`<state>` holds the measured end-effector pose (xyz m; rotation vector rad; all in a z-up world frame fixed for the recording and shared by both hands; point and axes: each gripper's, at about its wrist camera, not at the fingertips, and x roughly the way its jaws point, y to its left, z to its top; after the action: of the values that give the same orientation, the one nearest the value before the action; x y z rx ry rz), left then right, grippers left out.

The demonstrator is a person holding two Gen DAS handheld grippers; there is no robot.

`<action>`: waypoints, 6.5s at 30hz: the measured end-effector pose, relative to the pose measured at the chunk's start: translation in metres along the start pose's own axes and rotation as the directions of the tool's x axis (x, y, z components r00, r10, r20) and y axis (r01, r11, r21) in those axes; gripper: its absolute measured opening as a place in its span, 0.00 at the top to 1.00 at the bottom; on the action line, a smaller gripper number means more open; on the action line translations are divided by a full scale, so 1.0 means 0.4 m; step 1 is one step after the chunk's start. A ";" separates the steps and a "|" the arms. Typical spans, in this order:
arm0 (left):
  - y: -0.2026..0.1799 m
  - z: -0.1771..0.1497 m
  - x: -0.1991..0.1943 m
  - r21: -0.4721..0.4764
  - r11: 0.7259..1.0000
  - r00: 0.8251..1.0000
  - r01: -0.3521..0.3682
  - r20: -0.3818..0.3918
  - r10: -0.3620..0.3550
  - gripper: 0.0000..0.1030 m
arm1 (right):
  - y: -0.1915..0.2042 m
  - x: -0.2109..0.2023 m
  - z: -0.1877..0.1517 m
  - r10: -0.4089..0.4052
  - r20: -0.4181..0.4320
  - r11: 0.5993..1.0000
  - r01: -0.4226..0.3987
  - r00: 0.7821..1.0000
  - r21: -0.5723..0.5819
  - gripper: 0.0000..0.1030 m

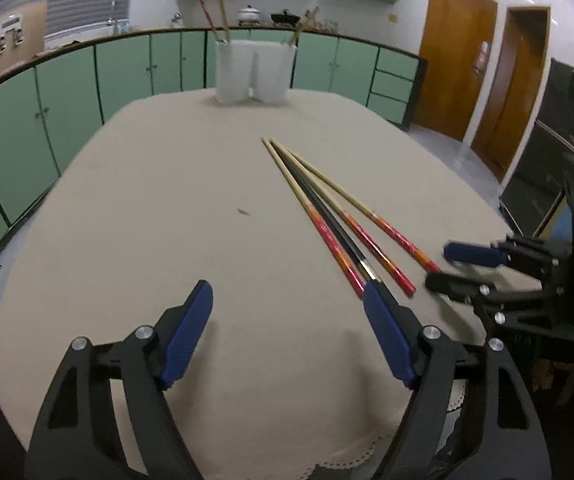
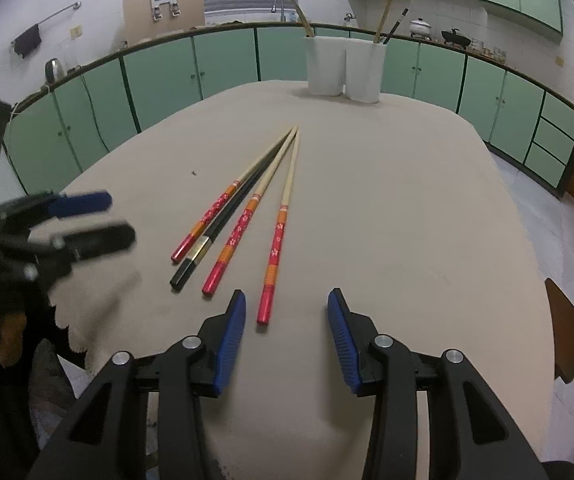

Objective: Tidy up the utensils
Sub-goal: 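Grasp a red-patterned chopstick with the right tool while the left tool grasps another red-patterned chopstick, then lift and carry both red-patterned chopsticks upright toward the white holder, then lower both chopsticks into the holder and open both tools, then grasp the black chopstick with the left tool while the right tool grasps the red-patterned chopstick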

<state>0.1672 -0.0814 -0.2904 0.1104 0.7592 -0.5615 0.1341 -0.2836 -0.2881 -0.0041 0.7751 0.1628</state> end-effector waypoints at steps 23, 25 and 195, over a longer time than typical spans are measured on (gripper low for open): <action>-0.050 0.007 0.054 0.067 0.996 0.999 -0.054 0.006 0.054 0.74 | -0.027 -0.014 -0.019 -0.067 0.022 0.989 0.064 0.997 0.134 0.92; -0.053 0.009 0.059 0.066 0.996 0.998 -0.057 0.013 0.057 0.74 | -0.016 -0.009 -0.016 -0.065 0.025 0.990 0.061 0.998 0.126 0.91; 0.187 0.558 -0.139 -0.061 0.986 0.947 -0.153 0.275 0.164 0.18 | -0.158 -0.122 0.321 -0.075 0.174 0.996 0.064 0.982 0.066 0.70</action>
<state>0.3122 -0.0586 -0.0980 0.0535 0.4798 -0.3972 0.1985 -0.3450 -0.1657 0.0397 0.6019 0.0718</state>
